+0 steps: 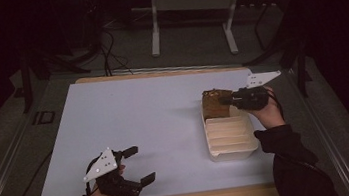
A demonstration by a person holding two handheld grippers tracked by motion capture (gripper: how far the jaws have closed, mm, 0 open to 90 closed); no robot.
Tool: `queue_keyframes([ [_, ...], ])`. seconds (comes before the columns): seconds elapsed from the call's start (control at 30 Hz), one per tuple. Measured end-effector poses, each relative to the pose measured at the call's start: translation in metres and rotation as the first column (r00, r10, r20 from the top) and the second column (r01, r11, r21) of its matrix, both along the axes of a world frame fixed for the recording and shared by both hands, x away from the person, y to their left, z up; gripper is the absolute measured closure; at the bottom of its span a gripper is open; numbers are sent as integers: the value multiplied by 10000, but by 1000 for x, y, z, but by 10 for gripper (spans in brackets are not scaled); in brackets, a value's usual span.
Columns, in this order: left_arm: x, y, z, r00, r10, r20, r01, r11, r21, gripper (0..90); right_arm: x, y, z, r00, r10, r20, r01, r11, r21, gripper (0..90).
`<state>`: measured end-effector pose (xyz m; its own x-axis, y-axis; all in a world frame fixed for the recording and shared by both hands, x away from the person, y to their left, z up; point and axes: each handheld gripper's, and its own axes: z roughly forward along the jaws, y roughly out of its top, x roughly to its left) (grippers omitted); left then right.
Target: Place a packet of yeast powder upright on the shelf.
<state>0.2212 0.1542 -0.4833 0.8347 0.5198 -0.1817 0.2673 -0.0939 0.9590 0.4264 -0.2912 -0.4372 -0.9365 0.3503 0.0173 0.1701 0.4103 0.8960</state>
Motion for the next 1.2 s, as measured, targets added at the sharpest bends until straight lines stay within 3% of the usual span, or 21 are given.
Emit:
queue_keyframes([
  [0.23,0,1,0,10000,4,30,-4,10000,-37,0,1,-2,-10,9991,-255,-341,260,9996,121,796],
  [0.5,0,1,1,10000,-33,36,34,10000,-82,0,-1,-2,-7,9972,-624,-412,620,9980,-98,738],
  [0.57,0,1,1,10000,-41,15,41,9999,-102,0,-3,-1,-1,9953,-874,-425,861,9958,-309,687],
  [0.7,0,1,0,10000,-36,16,37,10000,-68,0,-7,-2,11,9877,-1478,-513,1465,9888,-287,587],
  [0.83,0,0,0,10000,-48,38,48,10000,3,1,-10,-4,23,9822,-1864,-221,1857,9822,-288,524],
  [1.2,0,0,0,10000,-60,79,59,10000,59,0,-26,3,59,9807,-1906,447,1902,9817,132,429],
])
